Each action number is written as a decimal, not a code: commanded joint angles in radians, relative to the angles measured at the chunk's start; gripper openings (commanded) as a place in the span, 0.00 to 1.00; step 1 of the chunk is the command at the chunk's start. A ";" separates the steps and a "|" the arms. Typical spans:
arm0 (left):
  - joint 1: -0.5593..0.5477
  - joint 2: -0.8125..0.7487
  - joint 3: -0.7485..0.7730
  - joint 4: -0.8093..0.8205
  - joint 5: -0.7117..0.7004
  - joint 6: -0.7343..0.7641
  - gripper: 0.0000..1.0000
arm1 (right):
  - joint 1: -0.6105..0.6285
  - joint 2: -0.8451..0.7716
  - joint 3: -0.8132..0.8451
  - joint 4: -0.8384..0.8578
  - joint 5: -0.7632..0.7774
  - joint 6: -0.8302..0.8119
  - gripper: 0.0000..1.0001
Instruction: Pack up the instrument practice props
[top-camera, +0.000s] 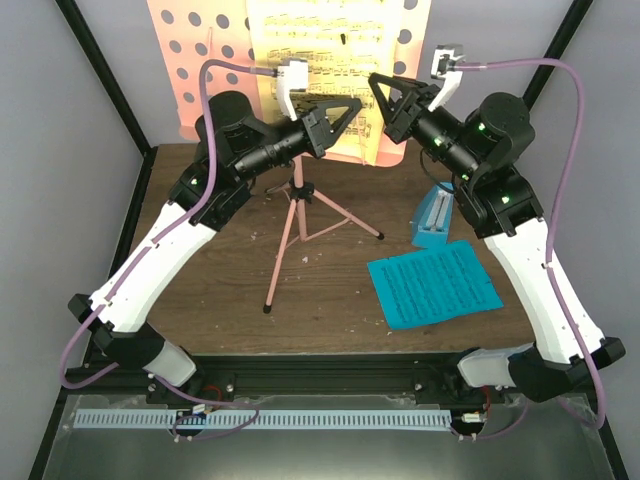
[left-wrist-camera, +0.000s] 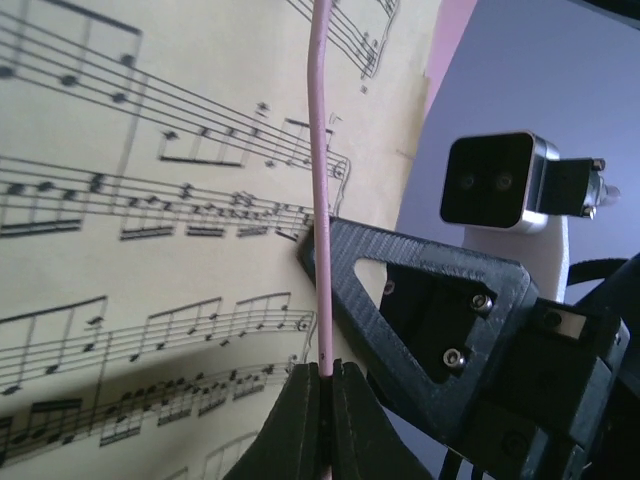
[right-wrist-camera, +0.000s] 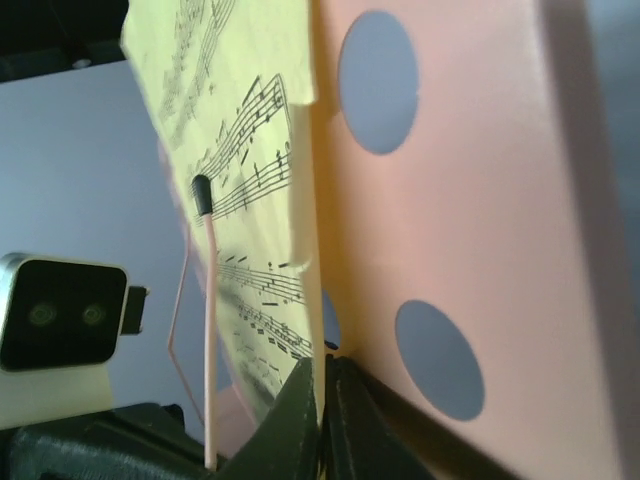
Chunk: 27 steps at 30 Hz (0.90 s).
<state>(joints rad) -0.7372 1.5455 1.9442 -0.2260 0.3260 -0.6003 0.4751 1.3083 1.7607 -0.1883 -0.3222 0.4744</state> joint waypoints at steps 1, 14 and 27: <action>-0.004 -0.017 0.016 -0.008 -0.014 0.033 0.00 | 0.000 0.020 0.040 0.005 0.070 -0.020 0.01; -0.005 -0.041 -0.016 -0.013 -0.017 0.058 0.00 | -0.001 -0.045 -0.018 0.019 0.154 -0.046 0.01; -0.005 -0.051 -0.033 -0.022 -0.038 0.068 0.00 | -0.001 -0.262 -0.114 -0.011 0.470 -0.198 0.01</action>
<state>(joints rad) -0.7433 1.5185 1.9175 -0.2333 0.3119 -0.5488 0.4747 1.1248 1.6623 -0.2016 -0.0025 0.3481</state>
